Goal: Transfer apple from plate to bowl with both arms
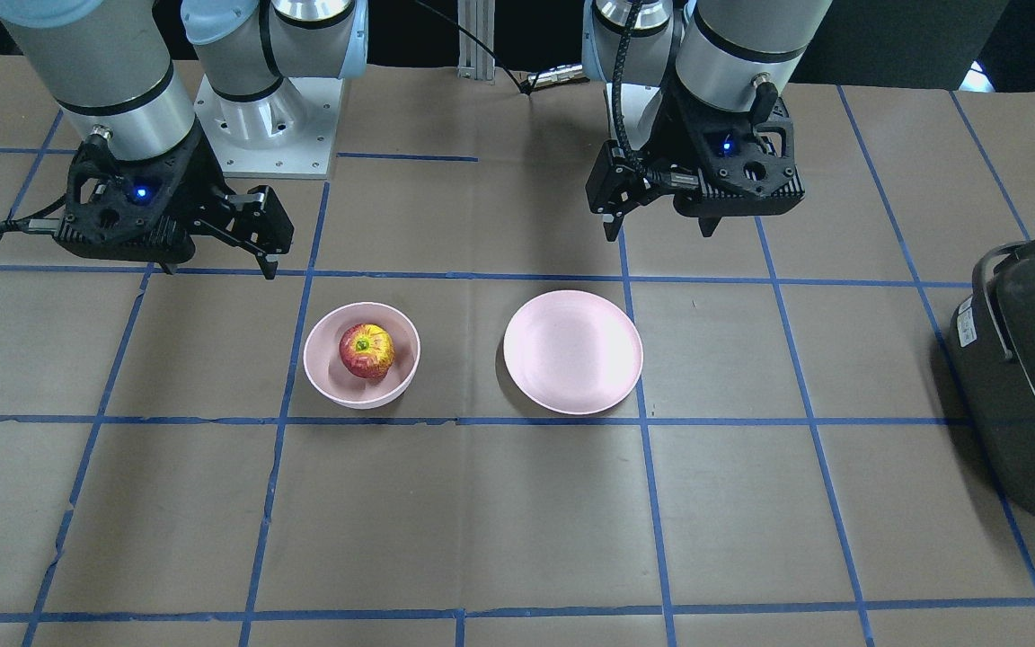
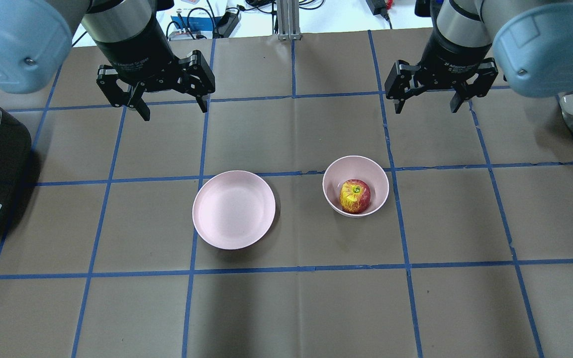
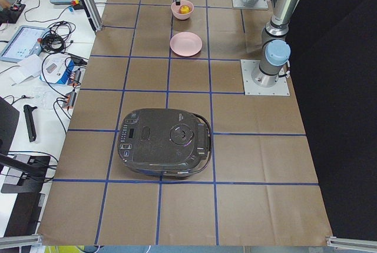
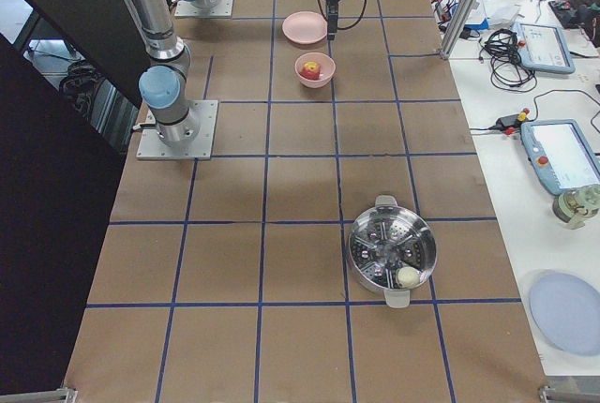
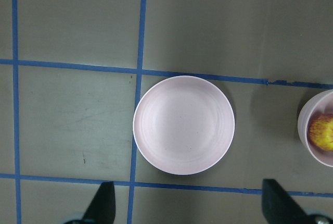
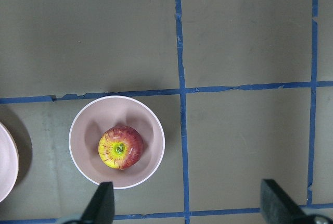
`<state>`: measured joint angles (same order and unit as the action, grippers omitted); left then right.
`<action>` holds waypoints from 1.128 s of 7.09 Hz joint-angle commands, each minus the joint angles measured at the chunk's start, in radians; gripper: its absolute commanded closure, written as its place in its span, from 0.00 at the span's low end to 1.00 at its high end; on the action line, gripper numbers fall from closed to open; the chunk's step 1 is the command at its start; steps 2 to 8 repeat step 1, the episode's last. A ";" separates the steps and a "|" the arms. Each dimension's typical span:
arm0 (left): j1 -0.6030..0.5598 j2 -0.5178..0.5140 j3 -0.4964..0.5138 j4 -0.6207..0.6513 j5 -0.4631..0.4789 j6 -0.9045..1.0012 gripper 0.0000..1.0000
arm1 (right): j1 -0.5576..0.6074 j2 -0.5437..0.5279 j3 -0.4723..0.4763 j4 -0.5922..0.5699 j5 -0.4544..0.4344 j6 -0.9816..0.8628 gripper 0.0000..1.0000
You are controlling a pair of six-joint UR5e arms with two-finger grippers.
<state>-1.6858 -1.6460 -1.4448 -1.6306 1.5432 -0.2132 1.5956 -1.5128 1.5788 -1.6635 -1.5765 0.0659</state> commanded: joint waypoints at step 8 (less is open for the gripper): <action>0.000 0.003 0.000 0.000 0.000 0.000 0.00 | -0.005 0.000 0.001 -0.001 0.001 0.000 0.00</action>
